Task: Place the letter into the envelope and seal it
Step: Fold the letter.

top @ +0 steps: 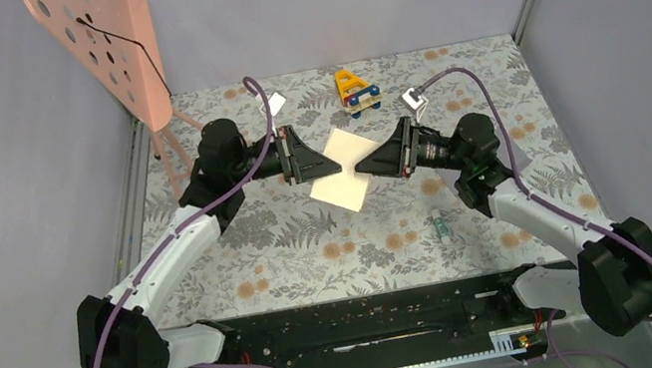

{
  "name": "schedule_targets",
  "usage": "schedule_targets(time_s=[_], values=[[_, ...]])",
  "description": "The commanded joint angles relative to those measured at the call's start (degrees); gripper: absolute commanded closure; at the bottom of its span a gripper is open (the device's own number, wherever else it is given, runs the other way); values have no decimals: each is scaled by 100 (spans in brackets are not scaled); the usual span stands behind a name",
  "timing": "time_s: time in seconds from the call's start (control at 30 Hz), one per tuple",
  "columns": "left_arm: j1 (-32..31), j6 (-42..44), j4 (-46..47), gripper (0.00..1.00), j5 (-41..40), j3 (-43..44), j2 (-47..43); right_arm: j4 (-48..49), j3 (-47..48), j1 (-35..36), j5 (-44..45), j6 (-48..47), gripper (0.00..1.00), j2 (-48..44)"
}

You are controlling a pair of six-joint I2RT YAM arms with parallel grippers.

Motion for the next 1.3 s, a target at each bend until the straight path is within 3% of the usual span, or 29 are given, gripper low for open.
schedule_targets(time_s=[0.0, 0.2, 0.23, 0.33, 0.4, 0.6, 0.73, 0.87, 0.9, 0.93, 1.0, 1.03, 1.1, 1.27], values=[[245, -156, 530, 100, 78, -31, -297, 259, 222, 4, -84, 96, 57, -47], [282, -311, 733, 100, 331, -103, -245, 1284, 58, 4, -55, 794, 69, 216], [283, -321, 727, 100, 416, -103, -230, 1293, 70, 4, -37, 798, 67, 239], [281, -378, 788, 100, 603, -72, -220, 1061, 138, 9, -11, 633, 40, 304], [280, -421, 822, 100, 710, -42, -232, 933, 198, 5, 18, 551, 31, 324], [280, -483, 591, 100, 1019, 107, -92, 786, 426, 9, 60, 418, 30, 335], [275, -135, 19, 100, 1181, 268, 57, 805, 522, 4, 32, 441, 49, 288], [275, 36, -156, 100, 1041, 346, 59, 611, 568, 7, 25, 430, 98, 183], [273, 92, -208, 100, 988, 376, 58, 201, 579, 5, 162, 314, 100, 94], [277, 205, -334, 88, 872, 423, 51, -334, 623, 5, 353, 53, 100, -49], [281, 711, -1032, 38, 435, 604, -5, -1687, 739, 9, 953, -578, 100, -433], [279, 1056, -1570, 29, 58, 752, -39, -2511, 874, 5, 1391, -984, 100, -651], [274, 1628, -2491, 16, -863, 1034, -121, -3967, 1225, 20, 2302, -1626, 100, -974], [238, 2147, -3555, 7, -2586, 1519, -241, -6779, 2361, 57, 3988, -2108, 100, -960]])
